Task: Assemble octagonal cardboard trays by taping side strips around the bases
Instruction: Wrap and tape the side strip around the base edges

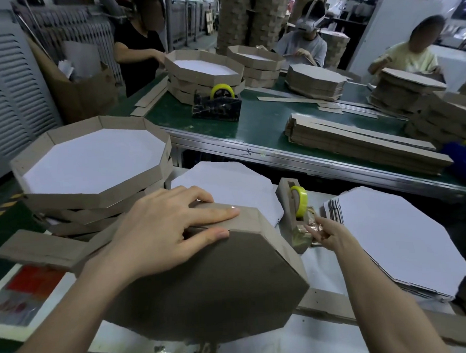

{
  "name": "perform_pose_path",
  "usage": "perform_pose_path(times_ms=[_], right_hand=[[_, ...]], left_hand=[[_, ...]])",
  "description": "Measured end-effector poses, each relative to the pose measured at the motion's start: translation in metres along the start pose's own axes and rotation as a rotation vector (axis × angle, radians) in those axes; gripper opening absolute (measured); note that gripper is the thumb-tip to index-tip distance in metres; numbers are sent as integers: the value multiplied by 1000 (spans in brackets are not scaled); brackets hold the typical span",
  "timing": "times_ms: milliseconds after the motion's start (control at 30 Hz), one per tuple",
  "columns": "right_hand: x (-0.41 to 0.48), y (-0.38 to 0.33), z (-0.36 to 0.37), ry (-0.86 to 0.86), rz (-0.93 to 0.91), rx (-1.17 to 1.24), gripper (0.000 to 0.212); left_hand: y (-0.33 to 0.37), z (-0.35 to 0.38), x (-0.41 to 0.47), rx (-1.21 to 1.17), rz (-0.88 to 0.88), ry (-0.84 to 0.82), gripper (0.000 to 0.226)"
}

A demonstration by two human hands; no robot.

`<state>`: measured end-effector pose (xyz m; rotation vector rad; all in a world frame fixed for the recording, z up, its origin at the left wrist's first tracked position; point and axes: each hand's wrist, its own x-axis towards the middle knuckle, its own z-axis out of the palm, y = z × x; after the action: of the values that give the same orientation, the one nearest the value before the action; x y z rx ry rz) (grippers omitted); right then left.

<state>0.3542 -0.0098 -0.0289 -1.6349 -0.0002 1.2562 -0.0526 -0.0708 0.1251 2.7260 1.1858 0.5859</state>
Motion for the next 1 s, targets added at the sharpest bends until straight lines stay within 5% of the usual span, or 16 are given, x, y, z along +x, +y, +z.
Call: perform_pose_path(times_ms=[133,300,567,1000], right_hand=[[-2,17,-4,-27,-11,40,36],[-9,49,-11,83,-212,36,9],[9,81,-37,143,-389,-220,28],[9,95,-57,189,-463,-512,21]], left_hand=[[2,0,2,-7,6,-11,44],[2,-2,-1,5,7,-7,44],[5,-2,-5,15,0,-7,44],[4,-1,-6,22,13,33,43]])
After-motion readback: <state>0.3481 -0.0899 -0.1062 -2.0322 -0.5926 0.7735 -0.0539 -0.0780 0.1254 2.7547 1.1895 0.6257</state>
